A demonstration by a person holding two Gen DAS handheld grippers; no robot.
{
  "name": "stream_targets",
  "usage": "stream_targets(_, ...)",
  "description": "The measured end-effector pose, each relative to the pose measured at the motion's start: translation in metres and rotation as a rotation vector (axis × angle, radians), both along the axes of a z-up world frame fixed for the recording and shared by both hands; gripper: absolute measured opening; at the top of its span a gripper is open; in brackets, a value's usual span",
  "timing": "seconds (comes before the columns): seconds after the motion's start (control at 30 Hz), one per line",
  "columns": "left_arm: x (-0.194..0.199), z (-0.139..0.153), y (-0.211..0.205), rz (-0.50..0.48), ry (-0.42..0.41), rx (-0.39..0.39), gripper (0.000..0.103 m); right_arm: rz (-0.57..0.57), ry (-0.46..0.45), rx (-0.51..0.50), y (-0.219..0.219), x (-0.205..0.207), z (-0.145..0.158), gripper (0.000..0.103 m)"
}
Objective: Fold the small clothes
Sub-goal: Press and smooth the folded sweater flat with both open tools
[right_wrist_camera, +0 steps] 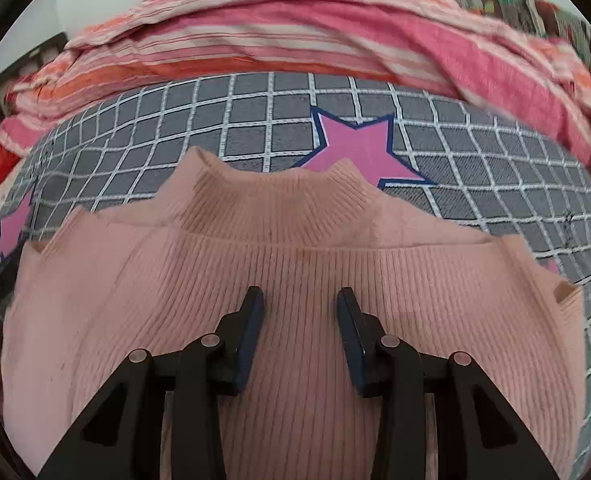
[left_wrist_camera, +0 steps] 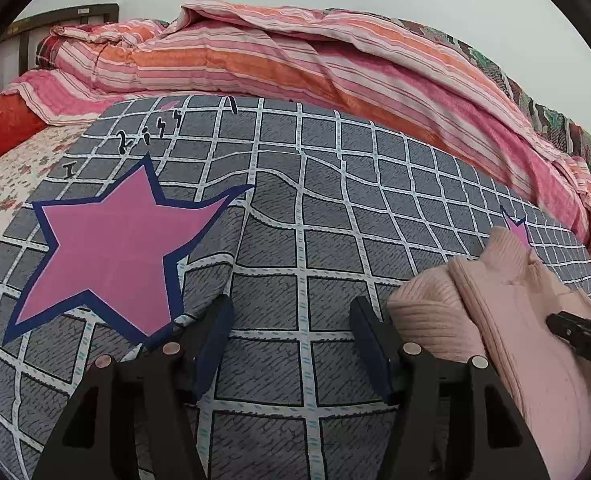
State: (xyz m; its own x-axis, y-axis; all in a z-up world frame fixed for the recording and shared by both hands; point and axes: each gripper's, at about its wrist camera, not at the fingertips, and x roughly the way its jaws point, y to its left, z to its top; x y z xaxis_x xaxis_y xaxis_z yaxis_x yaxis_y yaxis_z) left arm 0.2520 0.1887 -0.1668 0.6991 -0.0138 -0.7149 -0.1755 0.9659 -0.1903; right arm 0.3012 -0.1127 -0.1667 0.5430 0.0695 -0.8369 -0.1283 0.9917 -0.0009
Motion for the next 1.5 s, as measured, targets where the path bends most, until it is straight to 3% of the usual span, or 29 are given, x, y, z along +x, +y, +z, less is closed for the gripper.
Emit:
stream_targets(0.47, 0.000, -0.001, -0.003, -0.006, 0.010, 0.007, 0.060, 0.014, -0.006, 0.044, -0.005, -0.004, 0.004, 0.040)
stream_targets(0.9, -0.003, 0.000, -0.006, -0.020, 0.008, 0.016, 0.064, 0.071, -0.080, 0.070, -0.005, -0.092, 0.029, 0.040)
stream_targets(1.07, -0.018, 0.004, -0.001, -0.073, -0.004, -0.082, 0.066, 0.118, -0.094, 0.063, -0.003, -0.127, 0.030, 0.040)
stream_targets(1.2, -0.051, 0.009, 0.008, -0.083, -0.026, -0.245, 0.066, 0.129, -0.110, 0.041, -0.003, -0.148, 0.028, 0.040)
stream_targets(1.5, -0.130, 0.015, -0.023, -0.246, -0.001, -0.359, 0.067, 0.145, -0.104, 0.043, -0.005, -0.194, 0.010, 0.040)
